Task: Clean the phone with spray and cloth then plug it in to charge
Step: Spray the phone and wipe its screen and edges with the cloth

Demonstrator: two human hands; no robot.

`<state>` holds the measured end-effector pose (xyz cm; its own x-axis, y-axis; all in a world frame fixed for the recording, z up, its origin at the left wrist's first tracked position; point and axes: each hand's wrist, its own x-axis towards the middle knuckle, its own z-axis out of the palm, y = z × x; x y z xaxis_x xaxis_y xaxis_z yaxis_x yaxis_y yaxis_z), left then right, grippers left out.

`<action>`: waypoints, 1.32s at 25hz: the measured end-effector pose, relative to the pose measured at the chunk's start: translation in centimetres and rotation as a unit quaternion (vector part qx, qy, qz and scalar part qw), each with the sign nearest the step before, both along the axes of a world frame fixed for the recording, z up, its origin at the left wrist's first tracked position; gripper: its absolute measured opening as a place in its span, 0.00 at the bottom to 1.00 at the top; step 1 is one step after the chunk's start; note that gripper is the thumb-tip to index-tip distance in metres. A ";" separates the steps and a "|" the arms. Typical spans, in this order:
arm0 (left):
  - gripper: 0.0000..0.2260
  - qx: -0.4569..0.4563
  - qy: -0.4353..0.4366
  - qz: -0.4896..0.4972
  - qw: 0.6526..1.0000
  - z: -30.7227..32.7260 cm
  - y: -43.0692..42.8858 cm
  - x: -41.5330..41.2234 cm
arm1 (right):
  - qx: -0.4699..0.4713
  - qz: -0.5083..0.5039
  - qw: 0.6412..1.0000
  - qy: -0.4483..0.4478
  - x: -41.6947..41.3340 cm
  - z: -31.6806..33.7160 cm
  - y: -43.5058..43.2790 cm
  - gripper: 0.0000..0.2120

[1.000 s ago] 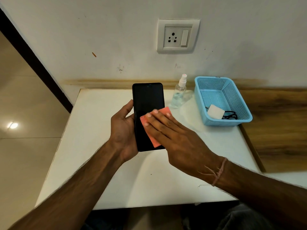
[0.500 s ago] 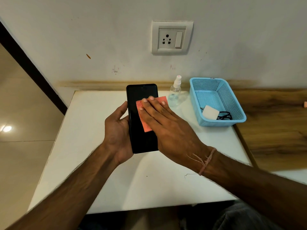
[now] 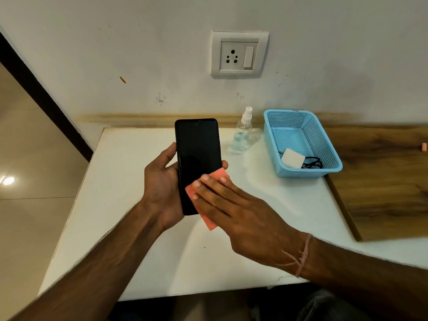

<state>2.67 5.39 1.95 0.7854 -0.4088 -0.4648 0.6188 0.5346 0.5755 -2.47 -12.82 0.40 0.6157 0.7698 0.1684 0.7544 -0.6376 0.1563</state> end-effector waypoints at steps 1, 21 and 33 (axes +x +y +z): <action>0.32 0.003 0.004 0.009 1.000 0.0 -0.1 0.0 | 0.014 -0.008 1.000 -0.002 0.6 0.3 -0.4 0.34; 0.31 0.001 -0.011 0.020 1.000 -0.7 -1.1 0.2 | 0.075 -0.060 0.995 -0.001 0.7 -0.1 0.4 0.33; 0.35 -0.050 -0.008 0.017 0.999 -1.1 -1.3 0.9 | 0.145 -0.116 0.983 -0.012 1.7 -0.9 4.2 0.29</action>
<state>3.59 4.13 0.90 0.8065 -0.4263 -0.4096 0.5907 0.6105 0.5276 -0.80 -8.59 -0.53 0.7623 0.5270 0.3757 0.5819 -0.8122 -0.0413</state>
